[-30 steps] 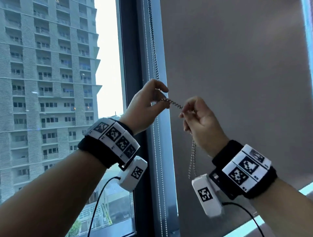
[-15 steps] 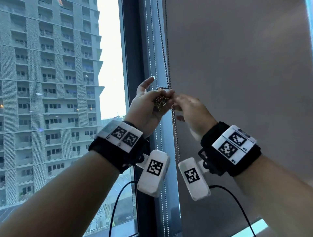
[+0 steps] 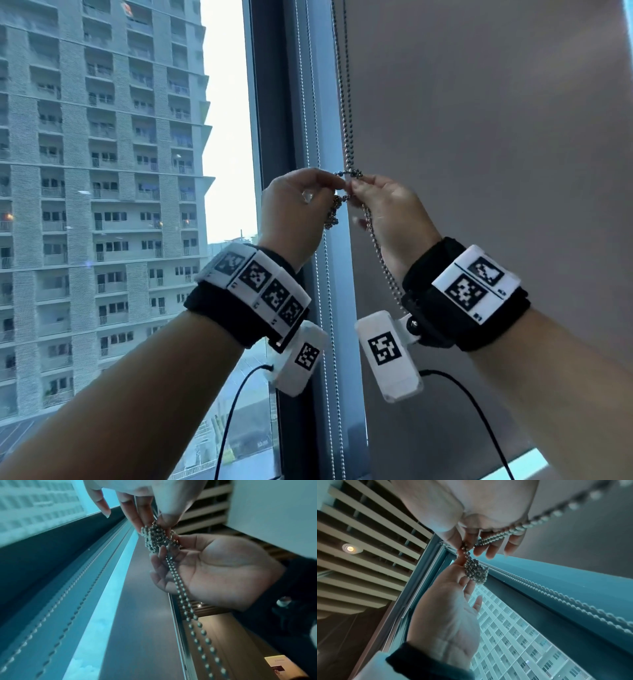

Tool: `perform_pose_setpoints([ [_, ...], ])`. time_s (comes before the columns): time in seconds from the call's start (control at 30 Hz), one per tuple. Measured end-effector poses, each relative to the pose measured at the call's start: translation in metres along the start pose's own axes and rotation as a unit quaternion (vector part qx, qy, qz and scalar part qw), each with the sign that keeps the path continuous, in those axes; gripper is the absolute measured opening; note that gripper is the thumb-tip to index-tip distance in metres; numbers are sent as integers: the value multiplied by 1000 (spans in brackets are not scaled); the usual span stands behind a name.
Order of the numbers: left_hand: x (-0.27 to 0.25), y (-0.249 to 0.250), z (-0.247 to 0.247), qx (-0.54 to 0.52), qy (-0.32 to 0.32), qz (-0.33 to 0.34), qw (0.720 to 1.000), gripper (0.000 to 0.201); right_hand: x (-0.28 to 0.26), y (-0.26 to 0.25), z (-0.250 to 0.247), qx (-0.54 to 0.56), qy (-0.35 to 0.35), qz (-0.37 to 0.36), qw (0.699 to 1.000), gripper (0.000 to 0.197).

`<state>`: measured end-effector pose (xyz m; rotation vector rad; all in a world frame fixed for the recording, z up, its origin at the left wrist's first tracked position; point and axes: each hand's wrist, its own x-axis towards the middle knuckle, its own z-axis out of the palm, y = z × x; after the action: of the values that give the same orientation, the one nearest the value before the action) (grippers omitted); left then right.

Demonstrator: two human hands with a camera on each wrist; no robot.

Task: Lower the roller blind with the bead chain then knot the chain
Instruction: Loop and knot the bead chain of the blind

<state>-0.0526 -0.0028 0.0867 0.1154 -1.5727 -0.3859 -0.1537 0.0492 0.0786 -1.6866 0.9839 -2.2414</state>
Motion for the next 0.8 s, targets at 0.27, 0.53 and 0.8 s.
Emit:
perform_pose_setpoints([
  [0.27,7,-4,8,-68,-115,-105,985,29,0,2,-1,53,-78,96,991,21],
  [0.53,13,2,2,-153,-188,-140,960,19,0,-2,-11,89,-136,117,980,17],
  [0.8,20,15,0,-160,-246,-119,948,21,1,-12,-22,129,-159,109,973,18],
])
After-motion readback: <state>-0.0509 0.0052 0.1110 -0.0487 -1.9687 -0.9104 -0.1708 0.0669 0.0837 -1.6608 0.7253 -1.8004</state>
